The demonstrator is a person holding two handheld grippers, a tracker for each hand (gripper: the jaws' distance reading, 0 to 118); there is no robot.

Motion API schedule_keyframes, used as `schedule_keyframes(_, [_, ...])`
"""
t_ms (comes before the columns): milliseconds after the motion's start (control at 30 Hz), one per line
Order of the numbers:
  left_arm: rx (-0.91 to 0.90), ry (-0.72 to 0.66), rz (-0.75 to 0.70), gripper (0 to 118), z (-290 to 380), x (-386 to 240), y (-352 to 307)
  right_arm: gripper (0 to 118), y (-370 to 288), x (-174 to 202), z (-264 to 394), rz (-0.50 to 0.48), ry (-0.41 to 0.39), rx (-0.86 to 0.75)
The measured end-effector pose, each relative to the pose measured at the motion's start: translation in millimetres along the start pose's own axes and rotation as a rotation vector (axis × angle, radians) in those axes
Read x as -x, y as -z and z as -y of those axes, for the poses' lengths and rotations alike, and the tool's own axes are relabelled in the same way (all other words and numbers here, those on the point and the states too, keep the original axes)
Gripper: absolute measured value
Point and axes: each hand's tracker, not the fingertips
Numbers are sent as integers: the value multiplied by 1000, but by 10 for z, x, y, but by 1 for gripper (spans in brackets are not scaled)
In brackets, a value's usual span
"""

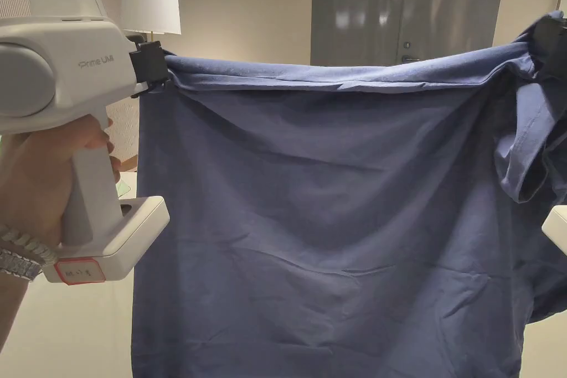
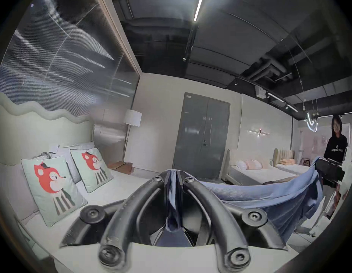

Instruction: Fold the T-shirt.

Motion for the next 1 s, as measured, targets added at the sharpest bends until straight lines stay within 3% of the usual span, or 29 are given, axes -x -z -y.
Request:
schedule_keyframes(567, [-8,21,-34,4,-21,122,1796,6,1736,-150,187,60,-41,-30])
schedule_keyframes(1000, [75,-16,-91,4,290,213,2163,6,2214,-28,587,97,-149,75])
